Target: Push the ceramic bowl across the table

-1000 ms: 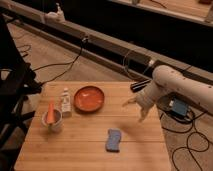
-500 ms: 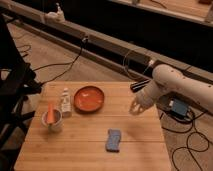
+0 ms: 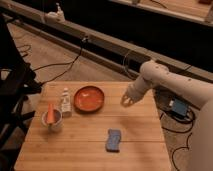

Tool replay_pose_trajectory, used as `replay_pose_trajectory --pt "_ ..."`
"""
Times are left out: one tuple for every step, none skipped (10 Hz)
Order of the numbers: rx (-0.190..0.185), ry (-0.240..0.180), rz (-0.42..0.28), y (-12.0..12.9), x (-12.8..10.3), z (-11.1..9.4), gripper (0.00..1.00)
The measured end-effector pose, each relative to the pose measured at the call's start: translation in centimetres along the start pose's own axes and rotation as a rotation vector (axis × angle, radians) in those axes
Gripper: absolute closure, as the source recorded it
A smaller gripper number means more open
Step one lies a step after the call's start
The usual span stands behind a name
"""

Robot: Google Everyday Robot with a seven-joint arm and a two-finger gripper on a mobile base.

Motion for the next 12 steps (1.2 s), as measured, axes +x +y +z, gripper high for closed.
replay_pose_trajectory --pt "0.012 -0.005 -0.013 -1.4 0.3 1.6 1.00" --pt "0.019 -0.012 -0.023 -2.5 0.4 2.7 1.00" --pt "0.025 -0.027 -0.038 -3.9 0.4 4.5 1.00" --pt "0.026 -0.039 -0.049 -4.9 0.4 5.7 1.00" --pt "0.025 -0.054 -0.061 -5.8 0.2 7.0 1.00" --pt "0.021 -0.069 -0.076 -6.8 0.0 8.3 1.00" --pt "0.013 -0.083 -0.092 -7.7 -0.3 9.6 1.00" --pt "0.005 -0.093 -0.096 -8.1 -0.2 10.6 1.00" --pt "0.001 -0.095 -0.093 -8.2 0.3 11.1 1.00" --pt "0.002 -0.092 -0.089 -8.3 0.8 11.3 1.00" --pt "0.006 -0.088 -0.086 -8.5 1.2 11.1 1.00" --pt "0.008 -0.087 -0.085 -8.5 1.4 11.0 1.00"
